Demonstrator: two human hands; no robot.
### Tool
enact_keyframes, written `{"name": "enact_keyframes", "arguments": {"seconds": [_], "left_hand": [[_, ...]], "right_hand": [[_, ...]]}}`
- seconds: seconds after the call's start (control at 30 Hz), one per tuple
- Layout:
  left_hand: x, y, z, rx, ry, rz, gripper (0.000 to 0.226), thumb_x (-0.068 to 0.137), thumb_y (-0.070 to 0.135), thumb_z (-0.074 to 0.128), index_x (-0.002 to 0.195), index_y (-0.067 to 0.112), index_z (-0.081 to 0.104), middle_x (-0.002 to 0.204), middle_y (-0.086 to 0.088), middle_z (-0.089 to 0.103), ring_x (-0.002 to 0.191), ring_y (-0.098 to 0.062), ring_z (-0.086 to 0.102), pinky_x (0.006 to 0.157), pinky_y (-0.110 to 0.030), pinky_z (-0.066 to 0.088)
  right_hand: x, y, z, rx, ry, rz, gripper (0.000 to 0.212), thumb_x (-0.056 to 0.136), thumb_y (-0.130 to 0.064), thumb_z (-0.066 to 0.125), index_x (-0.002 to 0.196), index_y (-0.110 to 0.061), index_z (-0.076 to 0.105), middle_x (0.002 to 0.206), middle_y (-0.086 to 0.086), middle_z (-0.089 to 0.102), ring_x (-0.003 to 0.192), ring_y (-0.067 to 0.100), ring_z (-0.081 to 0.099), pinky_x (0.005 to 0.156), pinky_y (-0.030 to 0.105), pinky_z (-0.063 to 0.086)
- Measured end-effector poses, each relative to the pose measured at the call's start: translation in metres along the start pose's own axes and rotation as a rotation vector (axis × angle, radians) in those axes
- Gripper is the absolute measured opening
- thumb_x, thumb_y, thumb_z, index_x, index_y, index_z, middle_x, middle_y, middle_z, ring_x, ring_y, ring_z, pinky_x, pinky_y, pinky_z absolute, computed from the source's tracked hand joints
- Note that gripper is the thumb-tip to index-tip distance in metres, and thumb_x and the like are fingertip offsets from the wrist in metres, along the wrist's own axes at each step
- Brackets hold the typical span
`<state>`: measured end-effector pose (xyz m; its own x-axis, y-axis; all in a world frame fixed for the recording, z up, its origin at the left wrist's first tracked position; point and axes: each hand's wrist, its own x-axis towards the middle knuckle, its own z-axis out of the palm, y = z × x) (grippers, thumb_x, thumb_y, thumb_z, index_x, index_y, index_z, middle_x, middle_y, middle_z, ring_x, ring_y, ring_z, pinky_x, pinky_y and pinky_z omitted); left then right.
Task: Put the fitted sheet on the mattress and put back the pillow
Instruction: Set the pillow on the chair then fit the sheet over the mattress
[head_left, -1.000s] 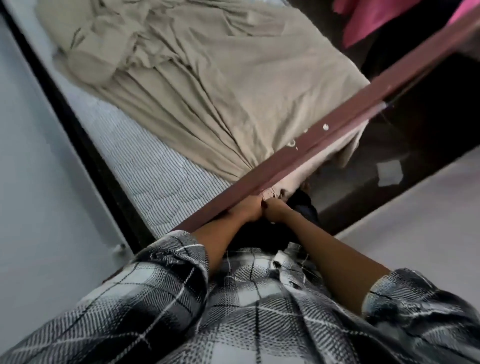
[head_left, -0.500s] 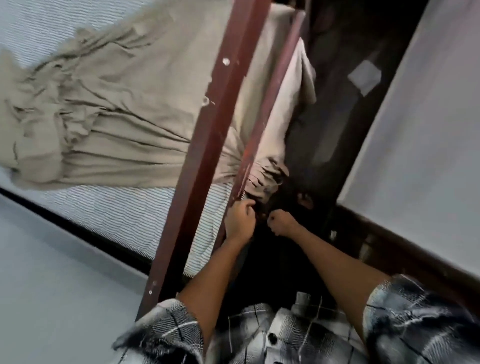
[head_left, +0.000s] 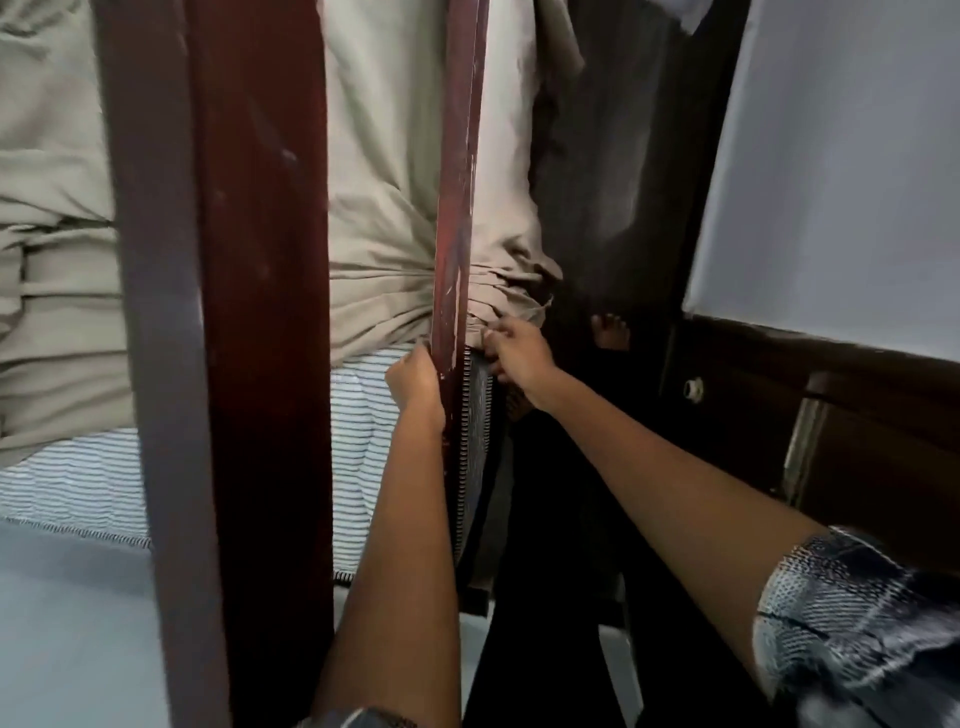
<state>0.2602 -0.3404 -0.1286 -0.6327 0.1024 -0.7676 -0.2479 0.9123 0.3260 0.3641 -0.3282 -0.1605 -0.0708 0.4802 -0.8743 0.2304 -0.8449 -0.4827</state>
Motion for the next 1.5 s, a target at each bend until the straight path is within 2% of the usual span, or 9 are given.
{"name": "enact_keyframes", "arguments": {"seconds": [0.2,0.37,0.47,0.67,0.9,1.03,1.17,1.37,1.5], "left_hand": [[0.023,-0.006,0.006,-0.204,-0.006,0.111,0.017,0.087,0.026,0.062,0.087,0.01,0.065,0.089,-0.009,0.068,0.083,-0.024,0.062,0.073,-0.032,0.053],[0.024,-0.013,0.003,0.007,0.426,-0.096,0.085,0.073,0.048,0.07,0.138,0.007,0.033,0.137,-0.016,0.04,0.121,-0.037,0.046,0.098,-0.046,0.044],[0.02,-0.019,-0.006,0.317,0.535,0.141,0.088,0.081,0.041,0.067,0.149,0.016,0.016,0.151,-0.01,0.02,0.136,-0.032,0.024,0.11,-0.047,0.022],[0.025,-0.012,0.0,0.129,0.222,0.479,0.024,0.09,0.017,0.059,0.111,0.009,0.068,0.112,-0.008,0.067,0.107,-0.021,0.061,0.094,-0.025,0.044],[0.025,-0.01,-0.004,0.144,0.27,0.361,0.027,0.085,0.036,0.065,0.085,0.01,0.063,0.083,-0.002,0.063,0.074,-0.016,0.056,0.072,-0.027,0.044],[0.032,-0.024,-0.006,0.094,0.128,0.227,0.041,0.086,0.025,0.065,0.053,0.015,0.043,0.043,0.008,0.047,0.044,-0.01,0.038,0.061,-0.029,0.038],[0.027,-0.025,-0.007,0.098,0.197,0.299,0.015,0.087,0.016,0.059,0.079,0.004,0.064,0.075,-0.005,0.058,0.062,-0.015,0.048,0.069,-0.033,0.045],[0.017,-0.024,-0.006,0.051,0.313,0.415,0.02,0.089,0.017,0.059,0.102,0.003,0.062,0.094,-0.007,0.064,0.084,-0.019,0.058,0.07,-0.02,0.04],[0.029,-0.03,-0.009,0.008,0.225,0.221,0.036,0.082,0.03,0.07,0.095,-0.002,0.062,0.086,-0.011,0.063,0.075,-0.017,0.054,0.075,-0.032,0.049]], "right_hand": [[-0.001,0.017,0.027,-0.427,0.132,-0.249,0.018,0.097,-0.018,0.043,0.098,-0.005,0.056,0.098,0.018,0.064,0.09,0.034,0.06,0.075,0.041,0.049],[-0.054,0.116,0.036,-0.805,-0.484,-0.037,0.022,0.094,-0.018,0.046,0.105,-0.004,0.059,0.107,0.016,0.065,0.094,0.032,0.062,0.078,0.038,0.054],[-0.041,0.099,0.036,-0.564,-0.191,-0.082,0.025,0.095,-0.022,0.046,0.109,-0.008,0.061,0.109,0.015,0.064,0.1,0.032,0.06,0.082,0.04,0.05],[-0.015,0.014,0.032,-0.476,0.128,-0.273,0.028,0.102,-0.022,0.03,0.113,-0.009,0.053,0.112,0.011,0.061,0.104,0.029,0.057,0.076,0.033,0.038],[-0.055,0.085,0.026,-0.926,-0.461,-0.198,0.03,0.097,-0.021,0.04,0.117,-0.006,0.057,0.117,0.015,0.061,0.111,0.032,0.057,0.086,0.035,0.045],[-0.01,0.016,0.021,-0.583,0.079,-0.26,0.031,0.099,-0.03,0.036,0.108,-0.01,0.058,0.108,0.012,0.063,0.104,0.031,0.059,0.083,0.037,0.045],[-0.003,0.016,0.026,-0.707,0.128,-0.37,0.026,0.1,-0.025,0.031,0.109,-0.014,0.052,0.104,0.011,0.064,0.096,0.031,0.062,0.077,0.04,0.048],[-0.057,0.093,0.028,-0.997,-0.431,-0.273,0.027,0.097,-0.021,0.04,0.116,-0.008,0.053,0.114,0.016,0.063,0.105,0.035,0.06,0.088,0.042,0.05],[-0.022,0.032,0.011,-0.782,-0.142,-0.311,0.035,0.101,-0.026,0.035,0.113,-0.003,0.057,0.117,0.019,0.061,0.11,0.032,0.056,0.083,0.035,0.041]]}}
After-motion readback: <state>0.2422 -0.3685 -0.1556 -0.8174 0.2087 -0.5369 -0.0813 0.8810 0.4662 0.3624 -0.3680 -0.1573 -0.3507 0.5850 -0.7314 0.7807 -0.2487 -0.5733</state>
